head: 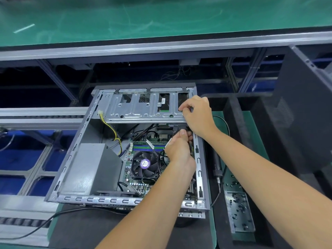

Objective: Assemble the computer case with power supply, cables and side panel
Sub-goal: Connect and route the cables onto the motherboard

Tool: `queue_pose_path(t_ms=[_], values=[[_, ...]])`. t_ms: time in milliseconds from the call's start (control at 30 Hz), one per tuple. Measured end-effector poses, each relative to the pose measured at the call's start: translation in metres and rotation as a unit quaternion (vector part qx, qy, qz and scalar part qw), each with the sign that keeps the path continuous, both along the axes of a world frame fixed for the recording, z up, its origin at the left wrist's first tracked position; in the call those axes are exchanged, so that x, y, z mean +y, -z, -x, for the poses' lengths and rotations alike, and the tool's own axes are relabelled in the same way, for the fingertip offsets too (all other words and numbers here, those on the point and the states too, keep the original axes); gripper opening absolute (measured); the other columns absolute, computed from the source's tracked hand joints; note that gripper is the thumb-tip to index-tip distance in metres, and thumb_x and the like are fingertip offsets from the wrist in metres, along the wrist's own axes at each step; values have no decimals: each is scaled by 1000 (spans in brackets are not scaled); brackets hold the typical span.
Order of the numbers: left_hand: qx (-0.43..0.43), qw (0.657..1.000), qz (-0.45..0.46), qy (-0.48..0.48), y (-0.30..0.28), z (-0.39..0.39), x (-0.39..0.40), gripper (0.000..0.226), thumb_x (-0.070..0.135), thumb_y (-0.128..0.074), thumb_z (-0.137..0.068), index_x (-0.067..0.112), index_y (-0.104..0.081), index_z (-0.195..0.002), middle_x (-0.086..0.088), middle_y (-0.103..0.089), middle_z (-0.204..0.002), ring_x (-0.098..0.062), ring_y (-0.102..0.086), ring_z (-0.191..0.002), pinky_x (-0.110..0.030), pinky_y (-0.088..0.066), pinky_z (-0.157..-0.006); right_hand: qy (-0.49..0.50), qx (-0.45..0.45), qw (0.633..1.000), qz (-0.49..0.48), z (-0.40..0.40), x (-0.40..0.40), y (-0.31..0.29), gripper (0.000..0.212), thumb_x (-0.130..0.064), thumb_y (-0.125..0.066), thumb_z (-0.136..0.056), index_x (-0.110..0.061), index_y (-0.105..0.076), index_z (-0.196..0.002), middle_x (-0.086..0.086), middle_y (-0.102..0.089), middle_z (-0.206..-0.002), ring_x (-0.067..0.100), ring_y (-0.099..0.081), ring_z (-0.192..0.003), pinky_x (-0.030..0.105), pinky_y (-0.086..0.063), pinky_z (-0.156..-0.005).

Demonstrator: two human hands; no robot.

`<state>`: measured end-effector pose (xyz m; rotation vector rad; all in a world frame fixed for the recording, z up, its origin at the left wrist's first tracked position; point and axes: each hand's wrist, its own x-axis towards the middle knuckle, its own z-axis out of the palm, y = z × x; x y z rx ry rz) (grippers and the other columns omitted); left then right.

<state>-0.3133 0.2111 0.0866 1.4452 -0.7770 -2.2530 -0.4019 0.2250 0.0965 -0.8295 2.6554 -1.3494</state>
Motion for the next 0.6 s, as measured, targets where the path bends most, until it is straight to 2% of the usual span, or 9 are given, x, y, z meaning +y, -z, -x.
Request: queue_pose_path(t_ms=[200, 300, 600], values=[[-2, 1000, 4, 2, 1, -2, 1, 11, 7, -61, -93, 7, -70, -88, -4, -67, -67, -16, -57, -65, -40, -54, -87, 1, 0, 1000, -3, 0, 0, 0, 27, -3, -50, -95, -14, -74, -88, -16, -44, -77, 14, -37, -100, 47, -40, -92], [-5, 1000, 7, 2, 2, -2, 1, 16, 6, -60, -93, 11, -68, -80, -4, -67, -66, -17, -58, -67, -41, -54, -87, 0, 2, 1000, -10, 0, 0, 0, 27, -4, -50, -95, -15, -74, -88, -16, -45, -77, 14, -37, -100, 47, -40, -92], [-2, 1000, 7, -1, 2, -2, 1, 19, 7, -59, -94, 10, -68, -77, -8, -68, -72, -20, -58, -71, -45, -54, -90, 0, 6, 1000, -12, 1, -1, 2, 27, -6, -51, -96, -17, -74, -88, -17, -44, -78, 13, -36, -102, 48, -41, -92]])
